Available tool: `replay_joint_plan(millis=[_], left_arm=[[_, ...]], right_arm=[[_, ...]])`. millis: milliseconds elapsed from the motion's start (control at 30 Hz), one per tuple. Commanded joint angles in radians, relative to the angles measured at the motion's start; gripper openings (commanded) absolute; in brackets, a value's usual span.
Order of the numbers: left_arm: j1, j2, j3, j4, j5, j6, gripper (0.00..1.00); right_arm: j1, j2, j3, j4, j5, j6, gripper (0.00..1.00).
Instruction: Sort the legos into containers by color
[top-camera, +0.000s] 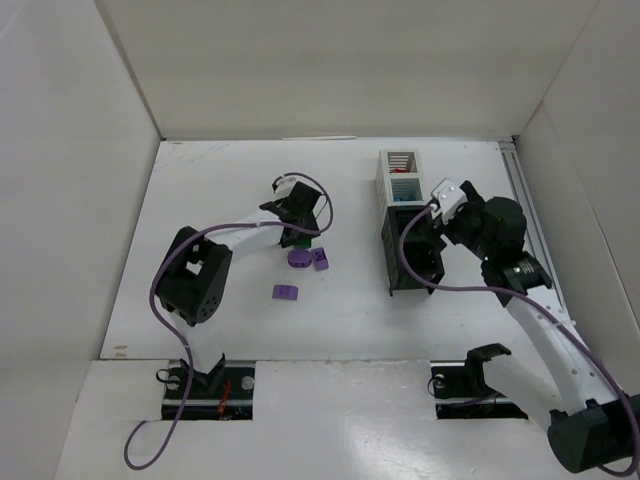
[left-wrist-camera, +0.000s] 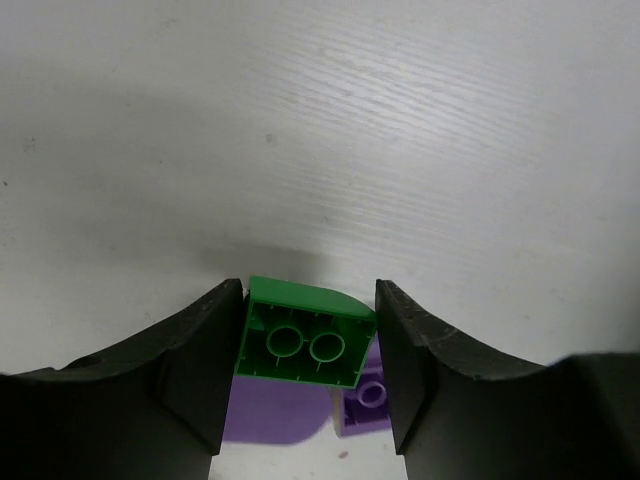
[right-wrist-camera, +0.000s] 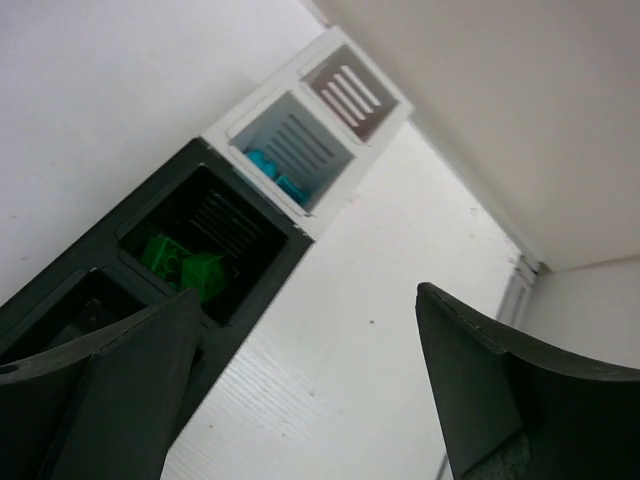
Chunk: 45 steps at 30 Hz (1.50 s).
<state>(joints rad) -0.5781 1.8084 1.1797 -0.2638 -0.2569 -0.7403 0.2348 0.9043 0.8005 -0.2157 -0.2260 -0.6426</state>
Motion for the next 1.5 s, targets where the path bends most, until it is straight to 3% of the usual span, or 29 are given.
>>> replay_joint_plan(millis=[0, 300, 633, 767, 1000, 1067, 1200, 1233, 1400, 1467], left_arm=[[-0.043, -0.151, 0.072, -0.012, -0.038, 0.015, 0.26], [-0.25, -0.147, 0.274, 0.064, -0.047, 0.078, 0.26], [-0.37, 0.161, 0.693, 0.024, 0.015, 0.12, 0.26], [-0.391, 0.238, 0.778, -0.031, -0.01, 0.107, 0.27], [-0.391, 0.261, 0.787, -0.012, -0.001, 0.085, 0.53], [-0.391, 0.261, 0.787, -0.012, -0.001, 0.085, 0.68], [-0.401, 0.206, 0.764, -0.026, -0.024, 0.085, 0.86], [-0.41, 0.191, 0.737, -0.026, -0.039, 0.085, 0.99], [-0.41, 0.024, 0.622, -0.028, -0.114, 0.07, 0.99], [-0.41, -0.062, 0.478, -0.049, -0.165, 0.039, 0.99]], right_arm=[[-0.008, -0.108, -0.017, 0.052, 0.117, 0.054, 0.93], [-0.008, -0.359, -0.055, -0.048, 0.293, 0.121, 0.98], [-0.008, -0.444, -0.064, -0.109, 0.336, 0.13, 1.0], [-0.008, -0.444, -0.064, -0.12, 0.346, 0.13, 1.0], [-0.008, -0.444, -0.083, -0.12, 0.3, 0.13, 1.0], [-0.008, -0.444, -0.083, -0.111, 0.278, 0.13, 1.0], [-0.008, -0.444, -0.083, -0.111, 0.269, 0.13, 1.0], [-0.008, -0.444, -0.083, -0.111, 0.269, 0.121, 1.0], [-0.008, -0.444, -0.092, -0.082, 0.151, 0.066, 1.0], [-0.008, -0.418, -0.102, -0.036, 0.062, 0.037, 1.0]])
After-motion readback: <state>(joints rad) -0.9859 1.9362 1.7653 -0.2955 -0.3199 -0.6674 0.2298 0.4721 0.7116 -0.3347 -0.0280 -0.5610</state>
